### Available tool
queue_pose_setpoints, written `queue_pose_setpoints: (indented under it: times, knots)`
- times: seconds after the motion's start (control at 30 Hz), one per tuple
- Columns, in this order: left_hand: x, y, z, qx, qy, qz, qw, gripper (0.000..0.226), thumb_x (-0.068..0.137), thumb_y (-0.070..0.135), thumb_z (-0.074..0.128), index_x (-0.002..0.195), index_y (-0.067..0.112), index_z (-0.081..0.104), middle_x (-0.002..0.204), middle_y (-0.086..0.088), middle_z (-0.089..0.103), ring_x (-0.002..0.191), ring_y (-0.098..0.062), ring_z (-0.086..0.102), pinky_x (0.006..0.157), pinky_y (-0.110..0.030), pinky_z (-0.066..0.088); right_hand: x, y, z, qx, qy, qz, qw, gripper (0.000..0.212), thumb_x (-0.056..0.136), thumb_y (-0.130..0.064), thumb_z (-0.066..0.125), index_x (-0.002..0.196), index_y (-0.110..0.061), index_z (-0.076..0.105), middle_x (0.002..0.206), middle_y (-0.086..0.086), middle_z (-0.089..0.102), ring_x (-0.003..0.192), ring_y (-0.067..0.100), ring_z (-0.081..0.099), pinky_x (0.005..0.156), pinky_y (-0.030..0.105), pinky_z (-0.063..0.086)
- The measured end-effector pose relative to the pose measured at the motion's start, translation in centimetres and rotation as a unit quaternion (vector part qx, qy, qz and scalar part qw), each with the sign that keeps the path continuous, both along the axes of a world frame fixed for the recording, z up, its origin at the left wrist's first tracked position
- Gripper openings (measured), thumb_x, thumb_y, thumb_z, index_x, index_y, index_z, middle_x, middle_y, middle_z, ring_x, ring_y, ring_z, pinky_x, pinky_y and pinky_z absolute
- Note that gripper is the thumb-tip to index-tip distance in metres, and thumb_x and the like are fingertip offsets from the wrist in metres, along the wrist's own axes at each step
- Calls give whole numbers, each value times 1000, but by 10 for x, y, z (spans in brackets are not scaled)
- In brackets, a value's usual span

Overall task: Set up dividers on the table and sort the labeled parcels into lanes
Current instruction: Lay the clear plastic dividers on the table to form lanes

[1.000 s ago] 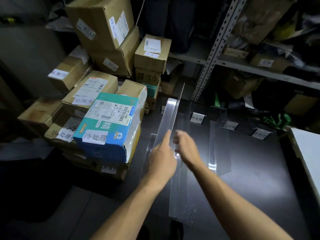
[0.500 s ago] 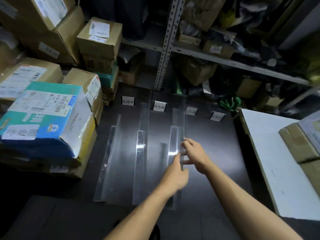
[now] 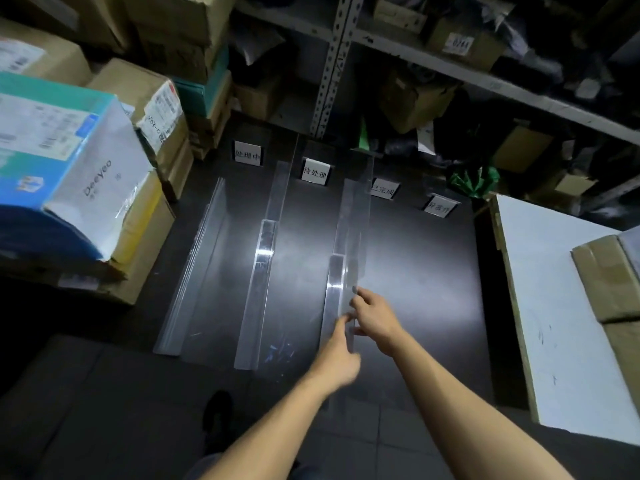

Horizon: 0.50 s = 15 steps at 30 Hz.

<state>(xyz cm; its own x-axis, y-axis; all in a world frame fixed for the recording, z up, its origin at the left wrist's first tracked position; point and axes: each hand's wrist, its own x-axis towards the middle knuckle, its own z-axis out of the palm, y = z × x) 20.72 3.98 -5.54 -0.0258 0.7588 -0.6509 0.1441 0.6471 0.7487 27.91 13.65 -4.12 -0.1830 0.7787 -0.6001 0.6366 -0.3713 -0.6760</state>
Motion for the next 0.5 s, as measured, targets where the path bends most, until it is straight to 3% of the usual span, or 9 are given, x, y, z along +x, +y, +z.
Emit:
queue_pose_setpoints:
  times: [0.07,0.17,0.27,0.4,0.5]
  knots:
    - [3,0,-4,-6,7,3,1000,72,85,11,46,141,49,19,123,7,53,90,-13,57,75,-28,51,3,0,-2,-2,0,10,1000,34,98,-13,38,125,-7,57,88,6,54,78,18,55,70,41,60]
    - [6,0,-8,-11,20,1,1000,73,86,12,47,141,49,18,121,7,55,90,-15,60,68,-27,50,5,-1,-3,-11,10,7,1000,33,97,-11,38,124,-14,57,91,15,60,76,17,58,60,33,59]
    - [9,0,-12,-9,28,1,1000,73,88,12,49,141,49,18,133,1,53,97,-17,60,64,-23,44,6,0,-5,-19,9,8,1000,24,97,-10,39,109,-28,51,88,1,61,76,15,60,68,39,60]
    - [10,1,-16,-11,38,-8,999,73,88,14,52,143,48,16,135,-3,52,98,-18,59,62,-21,42,8,1,-5,-19,-3,18,1000,22,96,-12,40,111,-27,48,90,-1,60,75,12,62,62,32,59]
    - [12,4,-18,-3,48,-15,999,72,88,18,54,144,43,18,140,-4,49,111,-24,58,75,-27,45,11,1,-5,-27,-12,18,999,29,96,-11,40,122,-13,55,88,-3,59,75,12,62,58,28,58]
